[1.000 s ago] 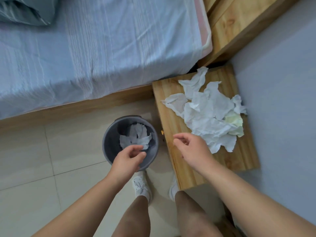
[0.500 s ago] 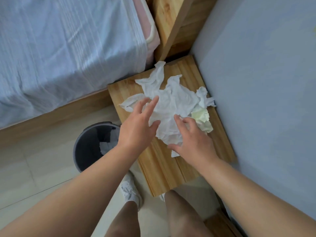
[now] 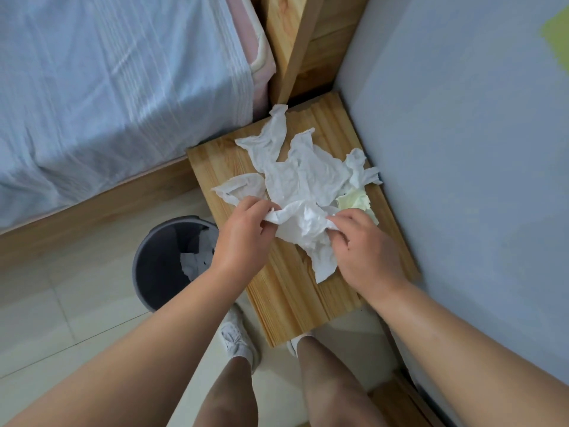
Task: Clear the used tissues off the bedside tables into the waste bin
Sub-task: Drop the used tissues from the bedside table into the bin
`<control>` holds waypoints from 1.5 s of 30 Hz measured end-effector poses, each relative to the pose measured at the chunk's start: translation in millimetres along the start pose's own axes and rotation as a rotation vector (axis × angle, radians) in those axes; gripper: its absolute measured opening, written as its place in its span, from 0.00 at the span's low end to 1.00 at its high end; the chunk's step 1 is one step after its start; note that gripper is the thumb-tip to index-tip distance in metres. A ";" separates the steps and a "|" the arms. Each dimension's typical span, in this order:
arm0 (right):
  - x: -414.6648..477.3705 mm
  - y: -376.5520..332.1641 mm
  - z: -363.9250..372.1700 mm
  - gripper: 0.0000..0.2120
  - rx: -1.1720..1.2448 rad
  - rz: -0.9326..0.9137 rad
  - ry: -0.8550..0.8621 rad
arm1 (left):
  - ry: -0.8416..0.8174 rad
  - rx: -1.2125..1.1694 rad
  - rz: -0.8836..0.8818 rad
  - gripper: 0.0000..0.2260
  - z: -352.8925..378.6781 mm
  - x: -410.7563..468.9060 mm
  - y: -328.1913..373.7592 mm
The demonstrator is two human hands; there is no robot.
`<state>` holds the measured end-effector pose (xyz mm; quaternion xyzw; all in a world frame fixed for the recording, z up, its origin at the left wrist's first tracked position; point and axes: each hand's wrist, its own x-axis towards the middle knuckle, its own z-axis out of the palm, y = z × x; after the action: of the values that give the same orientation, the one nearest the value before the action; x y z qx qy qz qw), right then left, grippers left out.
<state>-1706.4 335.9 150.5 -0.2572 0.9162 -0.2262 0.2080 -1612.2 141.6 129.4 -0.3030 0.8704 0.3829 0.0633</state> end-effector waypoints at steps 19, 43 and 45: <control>-21.0 -123.3 41.3 0.18 0.437 0.128 -0.137 | 0.290 -0.534 -0.479 0.13 -89.0 -126.5 -114.8; -10.7 -152.9 196.7 0.23 0.183 0.317 -0.583 | -0.016 -0.515 -0.775 0.18 -36.8 -146.1 -242.6; -15.5 -150.9 172.4 0.18 0.250 0.329 -0.572 | -0.011 -0.511 -0.726 0.15 -40.7 -140.3 -221.4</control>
<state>-1551.6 176.1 93.5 -0.1317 0.8152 -0.2187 0.5198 -1366.3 64.3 66.8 -0.5930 0.5846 0.5402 0.1216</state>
